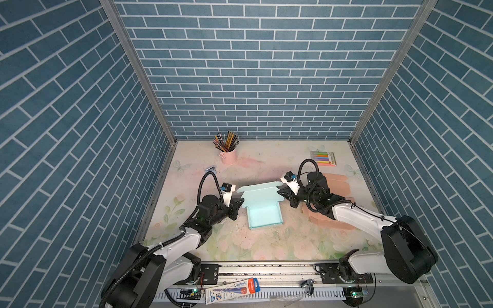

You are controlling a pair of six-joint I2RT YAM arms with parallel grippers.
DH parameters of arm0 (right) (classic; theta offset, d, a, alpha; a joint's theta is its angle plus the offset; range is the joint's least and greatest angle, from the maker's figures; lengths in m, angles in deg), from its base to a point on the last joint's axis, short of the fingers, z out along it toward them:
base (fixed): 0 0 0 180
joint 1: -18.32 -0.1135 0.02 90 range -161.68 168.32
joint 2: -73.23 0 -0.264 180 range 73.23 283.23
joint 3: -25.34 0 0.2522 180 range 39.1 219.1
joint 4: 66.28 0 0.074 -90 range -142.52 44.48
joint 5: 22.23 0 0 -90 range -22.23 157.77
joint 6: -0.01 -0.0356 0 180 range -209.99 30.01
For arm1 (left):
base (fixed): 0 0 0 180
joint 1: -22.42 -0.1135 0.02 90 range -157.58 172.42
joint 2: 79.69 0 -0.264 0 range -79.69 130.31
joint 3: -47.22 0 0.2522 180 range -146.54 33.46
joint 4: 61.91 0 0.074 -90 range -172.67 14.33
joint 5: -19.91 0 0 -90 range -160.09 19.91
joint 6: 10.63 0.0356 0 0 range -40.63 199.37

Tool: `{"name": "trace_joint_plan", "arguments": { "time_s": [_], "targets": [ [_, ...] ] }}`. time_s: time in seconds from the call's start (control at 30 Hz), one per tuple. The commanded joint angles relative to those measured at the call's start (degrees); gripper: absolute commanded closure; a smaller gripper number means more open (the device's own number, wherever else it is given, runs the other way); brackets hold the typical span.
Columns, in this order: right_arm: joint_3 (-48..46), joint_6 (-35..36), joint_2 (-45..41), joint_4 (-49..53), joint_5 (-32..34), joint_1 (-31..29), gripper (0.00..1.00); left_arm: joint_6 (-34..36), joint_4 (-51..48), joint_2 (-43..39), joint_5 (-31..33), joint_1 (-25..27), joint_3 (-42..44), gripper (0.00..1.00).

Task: Fold the paper box

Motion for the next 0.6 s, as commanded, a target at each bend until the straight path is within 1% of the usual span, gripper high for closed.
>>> {"name": "trace_joint_plan", "arguments": {
  "time_s": [0.0,0.13,0.37,0.57],
  "targets": [
    [0.4,0.0,-0.5,1.0,1.3,-0.2,0.91,1.0,0.7,0.2,0.5,-0.1,-0.2,0.94],
    [0.4,-0.1,-0.5,1.0,1.6,-0.3,0.91,1.2,0.4,0.2,0.6,0.1,-0.2,0.95],
    [0.7,0.0,-0.2,1.5,1.8,-0.4,0.99,1.3,-0.2,-0.3,1.1,0.3,-0.2,0.95],
    [0.8,-0.1,-0.5,1.6,1.9,-1.0,1.00,1.3,-0.2,-0.2,1.4,0.4,-0.5,0.95]
  ]
}}
